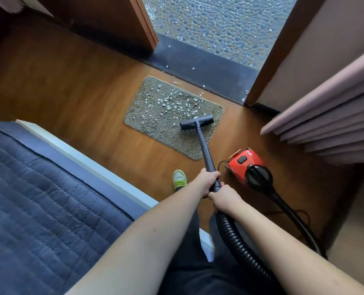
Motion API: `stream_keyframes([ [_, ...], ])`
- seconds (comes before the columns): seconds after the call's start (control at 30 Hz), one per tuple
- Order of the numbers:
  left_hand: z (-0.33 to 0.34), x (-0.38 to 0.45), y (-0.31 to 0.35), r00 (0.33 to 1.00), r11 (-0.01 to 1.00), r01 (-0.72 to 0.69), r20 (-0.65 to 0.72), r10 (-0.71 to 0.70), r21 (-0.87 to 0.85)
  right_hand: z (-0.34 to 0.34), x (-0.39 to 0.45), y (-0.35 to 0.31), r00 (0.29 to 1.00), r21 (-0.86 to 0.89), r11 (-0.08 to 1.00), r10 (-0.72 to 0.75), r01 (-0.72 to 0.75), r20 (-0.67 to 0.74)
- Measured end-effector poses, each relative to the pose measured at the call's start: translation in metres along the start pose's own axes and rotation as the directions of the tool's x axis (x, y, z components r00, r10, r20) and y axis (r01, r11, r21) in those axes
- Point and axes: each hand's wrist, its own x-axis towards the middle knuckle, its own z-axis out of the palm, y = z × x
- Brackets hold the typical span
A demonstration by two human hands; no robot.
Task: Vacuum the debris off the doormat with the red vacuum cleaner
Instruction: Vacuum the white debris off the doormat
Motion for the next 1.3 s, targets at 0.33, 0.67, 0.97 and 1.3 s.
stream_keyframes([
  [0.33, -0.038, 0.047, 0.033, 0.999, 0.91, -0.036, -0.022, 0.05, 0.412, 0.013, 0.027, -0.048, 0.998, 0.201, 0.978, 0.054, -0.046, -0.036],
  [0.67, -0.088, 0.066, 0.083, 0.997, 0.919, -0.079, 0.02, 0.078, 0.387, 0.02, 0.04, -0.117, 0.997, 0.181, 0.983, 0.029, -0.017, -0.066],
  [0.97, -0.063, 0.054, 0.061, 0.999, 0.919, -0.018, 0.032, 0.006, 0.393, 0.013, 0.032, -0.084, 0.999, 0.162, 0.986, 0.043, -0.039, -0.022],
  [1.3, -0.027, 0.028, 0.04, 0.998, 0.951, -0.03, 0.059, 0.012, 0.307, 0.0, 0.027, -0.03, 0.998, 0.054, 0.998, -0.032, 0.035, -0.059],
])
